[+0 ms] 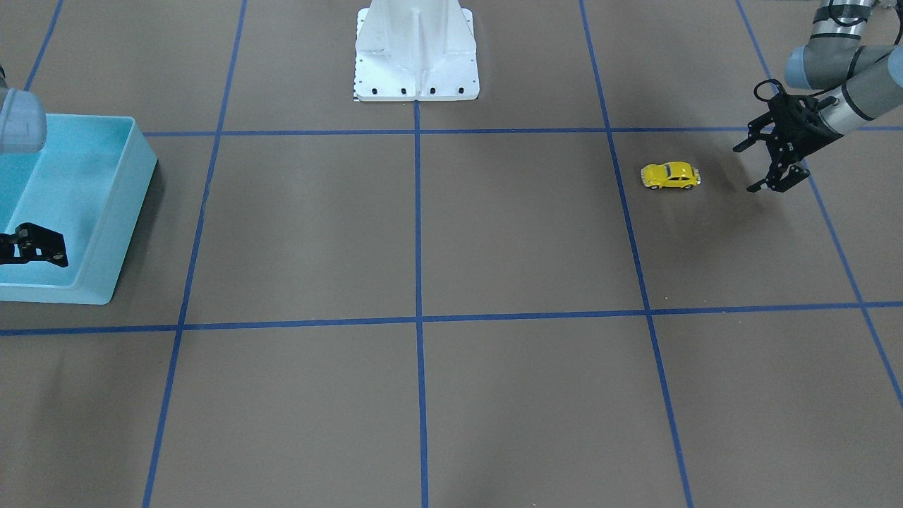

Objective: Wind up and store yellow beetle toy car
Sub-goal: 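Release the yellow car and lift the left gripper away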

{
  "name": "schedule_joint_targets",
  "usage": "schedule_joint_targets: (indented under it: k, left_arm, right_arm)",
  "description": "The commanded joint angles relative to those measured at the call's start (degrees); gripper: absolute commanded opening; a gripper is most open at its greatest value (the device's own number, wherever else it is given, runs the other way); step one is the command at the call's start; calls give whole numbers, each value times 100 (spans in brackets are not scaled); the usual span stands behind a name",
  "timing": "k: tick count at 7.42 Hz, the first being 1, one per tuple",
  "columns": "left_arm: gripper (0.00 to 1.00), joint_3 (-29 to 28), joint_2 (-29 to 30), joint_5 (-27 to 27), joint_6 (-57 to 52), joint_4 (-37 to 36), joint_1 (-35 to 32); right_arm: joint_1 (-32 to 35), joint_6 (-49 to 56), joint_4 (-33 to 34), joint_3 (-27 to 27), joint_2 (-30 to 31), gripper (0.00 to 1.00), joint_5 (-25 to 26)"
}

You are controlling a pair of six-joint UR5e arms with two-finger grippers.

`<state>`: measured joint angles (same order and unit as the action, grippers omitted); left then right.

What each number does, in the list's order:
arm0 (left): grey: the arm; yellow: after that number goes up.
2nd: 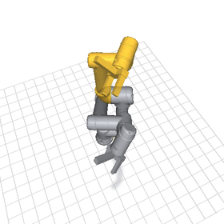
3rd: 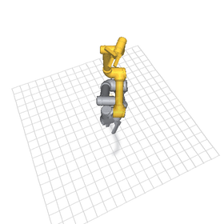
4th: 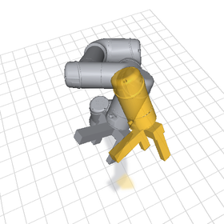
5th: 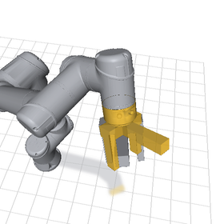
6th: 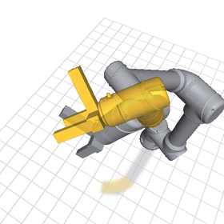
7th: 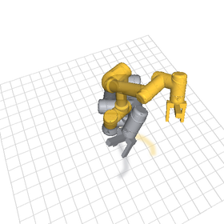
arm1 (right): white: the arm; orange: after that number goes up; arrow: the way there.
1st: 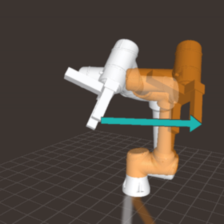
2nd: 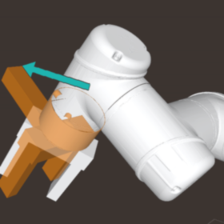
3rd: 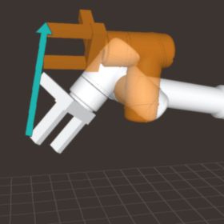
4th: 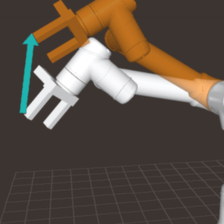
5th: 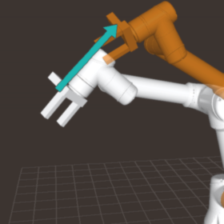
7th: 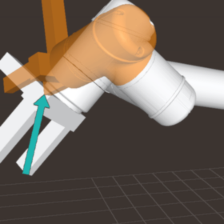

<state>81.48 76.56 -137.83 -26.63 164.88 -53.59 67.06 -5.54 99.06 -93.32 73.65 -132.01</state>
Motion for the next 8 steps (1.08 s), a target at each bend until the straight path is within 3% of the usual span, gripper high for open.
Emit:
schedule_joint_targets:
  k: [1, 2, 8]
  left_arm:
    - [100, 17, 0, -7, 9, 0, -11]
    - [100, 69, 0, -7, 26, -8, -11]
    - [100, 561, 26, 81, 2509, -385, -274]
  right_arm:
    - [0, 0, 0, -2, 0, 100, 0]
    - [0, 0, 0, -2, 0, 100, 0]
    - [-9, -18, 0, -81, -114, 100, -9]
